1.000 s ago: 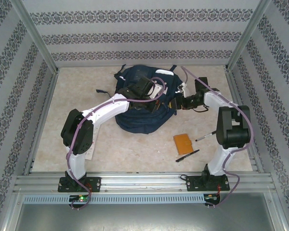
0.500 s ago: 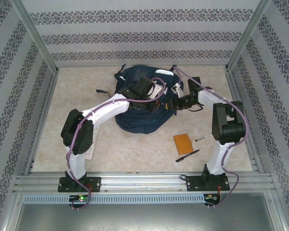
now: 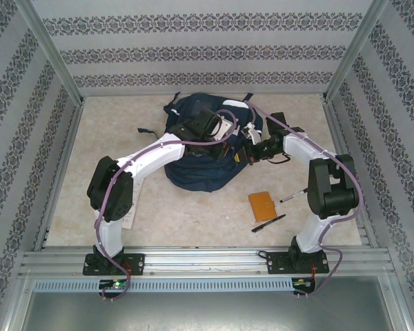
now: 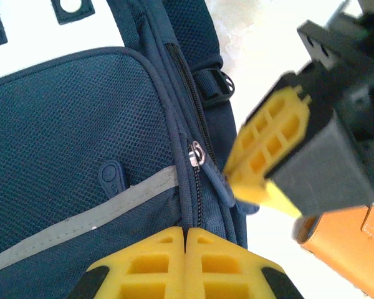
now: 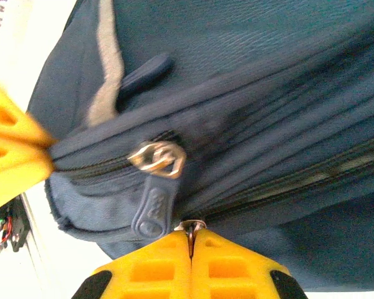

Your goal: Pack books, pencil case, and school supplies into a backpack

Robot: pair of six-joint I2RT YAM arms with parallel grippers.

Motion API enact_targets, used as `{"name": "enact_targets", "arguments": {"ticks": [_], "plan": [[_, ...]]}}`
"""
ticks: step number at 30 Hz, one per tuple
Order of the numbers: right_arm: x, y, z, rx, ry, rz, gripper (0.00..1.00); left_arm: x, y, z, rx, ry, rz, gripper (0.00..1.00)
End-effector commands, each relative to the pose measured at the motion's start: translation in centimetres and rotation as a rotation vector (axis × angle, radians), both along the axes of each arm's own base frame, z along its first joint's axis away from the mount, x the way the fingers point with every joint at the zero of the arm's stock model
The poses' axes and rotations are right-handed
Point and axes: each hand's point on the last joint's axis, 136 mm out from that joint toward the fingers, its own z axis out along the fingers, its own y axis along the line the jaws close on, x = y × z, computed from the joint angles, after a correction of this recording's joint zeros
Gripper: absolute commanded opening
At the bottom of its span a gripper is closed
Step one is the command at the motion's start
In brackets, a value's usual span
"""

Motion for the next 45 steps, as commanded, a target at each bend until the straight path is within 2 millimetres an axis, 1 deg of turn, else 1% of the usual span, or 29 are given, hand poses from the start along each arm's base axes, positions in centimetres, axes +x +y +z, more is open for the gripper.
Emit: {"name": "enact_targets", "arguments": {"ticks": [1, 5, 8, 10, 13, 15, 17, 18, 19, 21, 22, 23, 25, 26, 27, 28, 30, 33, 35, 37, 42, 45], "plan": [[-3.3, 1.8, 0.8, 0.051, 0.055, 0.056, 0.0, 2.6, -0.7, 1.4, -0.05, -0.052, 0.047, 0.0], [-4.5, 2.9, 0.7, 0.098, 0.068, 0.043, 0.0, 3.0, -1.2, 1.0, -0.078, -0.04, 0.064, 0.0], [-5.4, 5.0, 0.9, 0.137, 0.067, 0.061, 0.0, 3.1, -1.8, 0.7, -0.099, -0.019, 0.066, 0.0], [-5.5, 6.5, 1.2, 0.166, 0.057, 0.039, 0.0, 3.0, -2.0, 0.6, -0.117, -0.001, 0.073, 0.0], [-4.7, 8.5, 1.4, 0.181, 0.022, -0.038, 0.0, 3.1, -2.3, 0.4, -0.148, 0.006, 0.086, 0.0], [-4.0, 8.9, 1.2, 0.188, 0.002, -0.132, 0.08, 3.2, -2.2, 0.7, -0.151, 0.01, 0.096, 0.0], [-3.3, 8.1, 1.0, 0.196, -0.014, -0.254, 0.21, 3.1, -1.8, 1.4, -0.164, 0.012, 0.109, 0.0], [-3.1, 7.4, 0.9, 0.187, -0.017, -0.304, 0.27, 3.0, -1.6, 1.8, -0.175, 0.012, 0.113, 0.05], [-2.9, 6.5, 0.9, 0.166, -0.011, -0.358, 0.33, 2.9, -1.3, 2.5, -0.195, 0.009, 0.117, 0.14], [-3.1, 4.8, 1.0, 0.122, 0.009, -0.43, 0.37, 2.2, -0.4, 3.8, -0.215, 0.013, 0.116, 0.26], [-3.3, 4.0, 1.3, 0.105, 0.017, -0.454, 0.41, 1.7, 0.1, 4.4, -0.214, 0.013, 0.121, 0.32], [-3.6, 3.3, 1.4, 0.089, 0.02, -0.477, 0.45, 1.1, 0.7, 4.9, -0.213, 0.015, 0.123, 0.34], [-4.0, 1.6, 1.6, 0.052, 0.028, -0.558, 0.57, -0.3, 1.5, 5.5, -0.225, 0.038, 0.136, 0.41], [-4.0, 0.5, 1.4, 0.026, 0.05, -0.614, 0.6, -1.1, 1.8, 5.4, -0.239, 0.062, 0.149, 0.44], [-4.1, -0.2, 1.3, 0.012, 0.078, -0.652, 0.6, -1.8, 2.0, 5.2, -0.256, 0.087, 0.156, 0.45], [-4.0, -0.8, 1.3, 0.007, 0.107, -0.685, 0.61, -2.8, 2.1, 4.7, -0.275, 0.128, 0.164, 0.46], [-3.6, -1.3, 1.0, 0.003, 0.159, -0.723, 0.62, -4.5, 2.3, 3.4, -0.307, 0.216, 0.19, 0.47], [-2.6, -1.1, 0.3, 0.003, 0.225, -0.776, 0.62, -6.8, 2.2, 1.1, -0.306, 0.305, 0.223, 0.51], [-1.7, -0.7, -0.1, -0.005, 0.268, -0.803, 0.63, -7.6, 1.7, -0.1, -0.287, 0.313, 0.235, 0.52], [-0.9, -0.3, -0.5, -0.037, 0.288, -0.821, 0.63, -7.7, 1.3, -1.1, -0.266, 0.322, 0.255, 0.53], [1.1, 0.7, -0.4, -0.154, 0.246, -0.849, 0.63, -6.4, 1.6, -3.2, -0.194, 0.294, 0.359, 0.57], [1.7, 0.7, -0.7, -0.181, 0.264, -0.893, 0.61, -5.9, 1.1, -4.2, -0.171, 0.307, 0.378, 0.58]]}}
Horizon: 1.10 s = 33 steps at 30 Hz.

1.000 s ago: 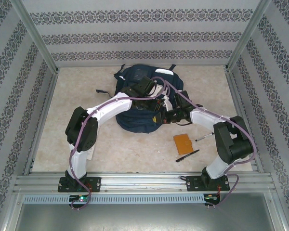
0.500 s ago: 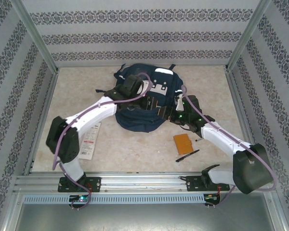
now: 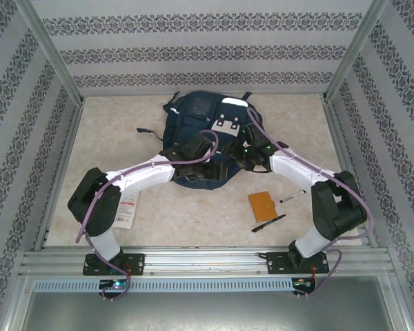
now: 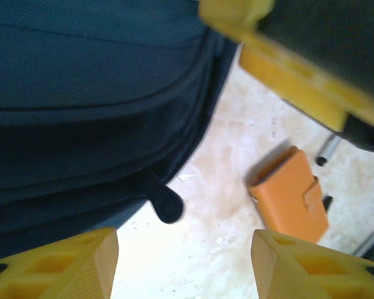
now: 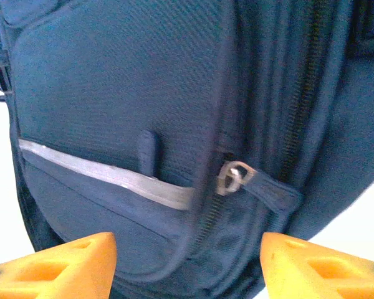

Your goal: Pack books, pencil case, and school supplies into a backpack

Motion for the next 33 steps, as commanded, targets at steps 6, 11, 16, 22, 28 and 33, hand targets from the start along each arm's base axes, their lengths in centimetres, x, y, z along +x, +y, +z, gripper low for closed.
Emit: {"name": "enact_targets", "arguments": {"ticks": [6, 11, 16, 22, 28, 33], "plan": [[0.8, -0.7, -2.3, -0.13, 0.094, -0.087, 0.58, 1.7, -1.1, -1.9, 0.126, -0.019, 0.084, 0.59], [1.1, -0.2, -2.8, -0.191, 0.106, -0.072, 0.54, 2.1, -0.6, -3.5, 0.216, -0.028, 0.101, 0.47], [1.4, -0.2, -3.1, -0.242, 0.114, -0.072, 0.48, 1.3, 0.2, -5.3, 0.311, 0.022, 0.063, 0.3], [1.4, -0.8, -3.6, -0.297, 0.126, -0.083, 0.4, 0.2, 2.5, -6.7, 0.425, 0.046, 0.071, 0.19], [1.8, -1.5, -3.5, -0.325, 0.096, -0.093, 0.15, -0.6, 3.5, -5.4, 0.419, 0.013, 0.048, 0.0], [2.4, -2.7, -1.9, -0.312, 0.057, -0.112, 0.0, -0.7, 3.6, -1.7, 0.347, -0.097, -0.012, 0.0]]}}
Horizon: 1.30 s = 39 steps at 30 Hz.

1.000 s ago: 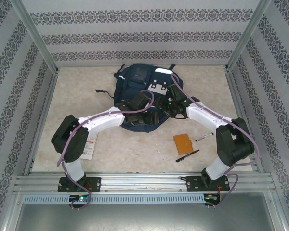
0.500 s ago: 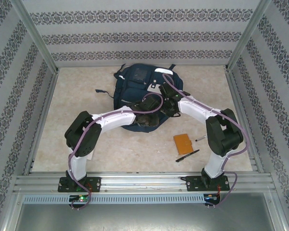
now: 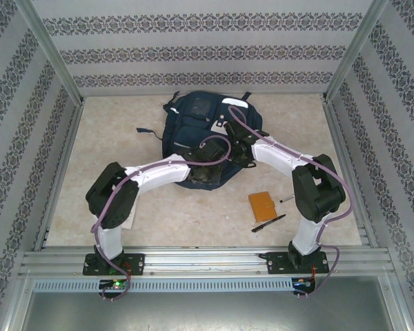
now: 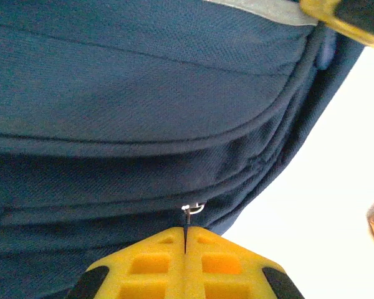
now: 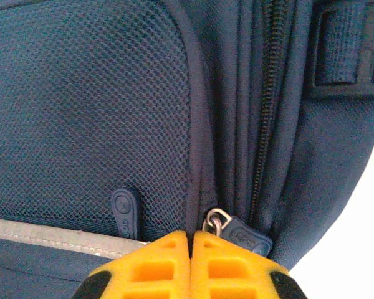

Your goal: Pack books, pencil case, and school supplies into a backpack

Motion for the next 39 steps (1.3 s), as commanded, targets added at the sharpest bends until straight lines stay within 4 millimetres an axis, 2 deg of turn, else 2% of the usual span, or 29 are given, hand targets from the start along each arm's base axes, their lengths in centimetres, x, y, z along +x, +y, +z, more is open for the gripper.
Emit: {"name": "enact_targets", "arguments": {"ticks": [1, 4, 7, 10, 12, 14, 15, 16, 17, 19, 22, 23, 25, 26, 28, 30, 36, 37, 39], "plan": [[1.1, -2.6, 1.7, -0.054, -0.062, -0.041, 0.0, -1.2, 1.6, 2.5, 0.011, -0.061, -0.075, 0.0], [1.4, -4.0, 2.4, -0.038, -0.075, -0.061, 0.0, -1.0, 2.2, 4.8, -0.064, -0.132, -0.091, 0.0], [2.0, -5.4, 3.1, -0.02, -0.091, -0.06, 0.0, -0.8, 4.2, 5.9, -0.066, -0.169, -0.095, 0.0], [3.0, -6.6, 3.5, 0.017, -0.105, -0.039, 0.0, -0.6, 6.7, 5.2, -0.037, -0.191, -0.092, 0.0], [3.8, -6.1, 3.5, 0.101, -0.109, 0.005, 0.0, -0.4, 8.1, 4.2, -0.058, -0.183, -0.095, 0.0], [4.3, -5.4, 3.8, 0.142, -0.11, 0.07, 0.0, -0.6, 8.5, 3.4, -0.08, -0.175, -0.113, 0.0], [4.3, -5.1, 4.1, 0.134, -0.115, 0.11, 0.03, -0.8, 8.4, 3.2, -0.089, -0.175, -0.131, 0.0], [4.2, -5.0, 4.5, 0.118, -0.129, 0.147, 0.12, -1.0, 8.0, 3.3, -0.112, -0.169, -0.149, 0.0], [4.1, -4.7, 5.1, 0.106, -0.16, 0.2, 0.21, -1.2, 7.2, 3.7, -0.159, -0.163, -0.165, 0.0], [3.7, -4.4, 6.4, 0.07, -0.246, 0.32, 0.32, -1.4, 5.8, 5.1, -0.259, -0.153, -0.162, 0.0], [2.0, -2.8, 9.1, 0.016, -0.444, 0.603, 0.41, -1.3, 4.4, 7.9, -0.382, -0.179, -0.146, 0.0], [0.8, -1.7, 10.0, 0.005, -0.52, 0.748, 0.42, -1.2, 4.2, 8.7, -0.409, -0.196, -0.14, 0.0], [-2.9, 1.0, 11.4, 0.015, -0.682, 1.069, 0.42, -1.0, 4.0, 10.0, -0.439, -0.22, -0.14, 0.0], [-5.4, 2.4, 11.6, 0.005, -0.771, 1.258, 0.43, -1.0, 3.8, 10.6, -0.448, -0.224, -0.149, 0.0], [-9.7, 4.2, 10.8, -0.035, -0.905, 1.556, 0.5, -1.1, 3.5, 11.6, -0.465, -0.225, -0.164, 0.0], [-11.5, 5.1, 9.6, -0.088, -0.982, 1.706, 0.56, -1.1, 3.1, 12.0, -0.492, -0.234, -0.175, 0.0], [-11.3, 7.3, 6.7, -0.083, -0.911, 1.82, 0.56, -0.9, 3.0, 11.9, -0.499, -0.241, -0.17, 0.0], [-10.9, 7.4, 5.9, -0.125, -0.888, 1.839, 0.56, -1.0, 3.0, 11.9, -0.505, -0.246, -0.17, 0.0], [-9.0, 7.4, 4.1, -0.296, -0.841, 1.842, 0.53, -1.1, 3.0, 11.7, -0.507, -0.247, -0.182, 0.0]]}}
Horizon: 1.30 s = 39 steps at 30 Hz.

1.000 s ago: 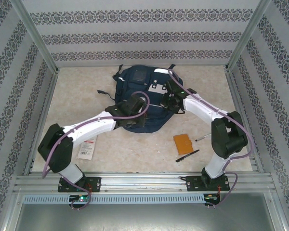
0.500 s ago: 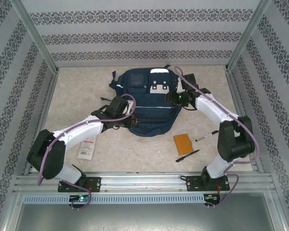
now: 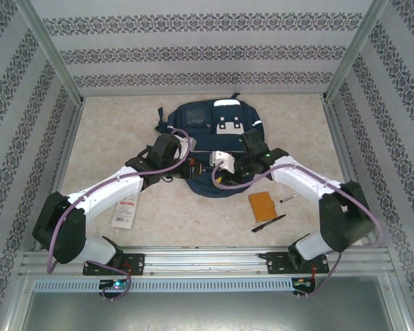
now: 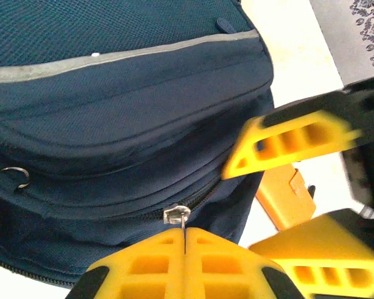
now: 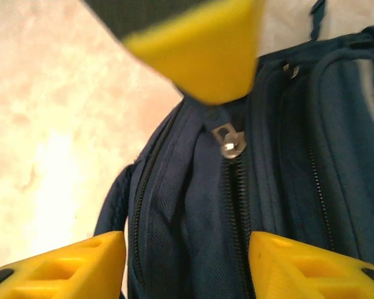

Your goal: Pack books, pencil case, and school supplies into a backpack

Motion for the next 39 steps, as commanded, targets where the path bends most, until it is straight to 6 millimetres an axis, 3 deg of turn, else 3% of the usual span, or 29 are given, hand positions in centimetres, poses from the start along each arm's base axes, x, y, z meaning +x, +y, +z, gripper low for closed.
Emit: {"name": "enact_targets", "arguments": {"ticks": [1, 3, 12, 17, 19, 22, 26, 33, 37, 39], "plan": [[2.5, 0.4, -1.4, -0.141, -0.203, 0.025, 0.52, 0.2, -1.2, 3.3, -0.096, -0.084, -0.041, 0.0], [4.4, 0.2, -1.9, -0.197, -0.283, -0.046, 0.54, 0.0, -1.1, 3.3, -0.083, -0.083, -0.052, 0.0], [3.5, 0.6, 0.4, -0.107, -0.346, -0.001, 0.53, -0.2, -1.0, 3.5, -0.097, -0.088, -0.053, 0.0], [4.7, 1.3, 0.1, -0.093, -0.386, -0.056, 0.48, 0.1, -1.6, 4.2, -0.135, -0.099, -0.055, 0.0], [5.1, 1.7, -0.6, -0.106, -0.405, -0.077, 0.36, 0.3, -1.6, 4.5, -0.132, -0.105, -0.051, 0.0], [5.5, 1.5, -1.7, -0.156, -0.445, -0.103, 0.01, 0.8, -0.8, 4.2, -0.114, -0.135, -0.016, 0.0], [4.5, -0.2, -1.4, -0.157, -0.446, -0.112, 0.0, 2.1, 2.8, 2.4, 0.01, -0.154, 0.048, 0.0], [2.4, -3.4, 0.9, -0.105, -0.458, -0.122, 0.0, 6.8, 13.1, -3.8, 0.28, -0.158, 0.299, 0.0], [1.0, -3.6, 0.6, -0.096, -0.431, -0.096, 0.0, 10.7, 15.7, -5.1, 0.286, -0.158, 0.43, 0.0], [0.2, -3.3, 0.6, -0.075, -0.414, -0.08, 0.0, 12.8, 16.1, -5.2, 0.266, -0.159, 0.473, 0.0]]}}
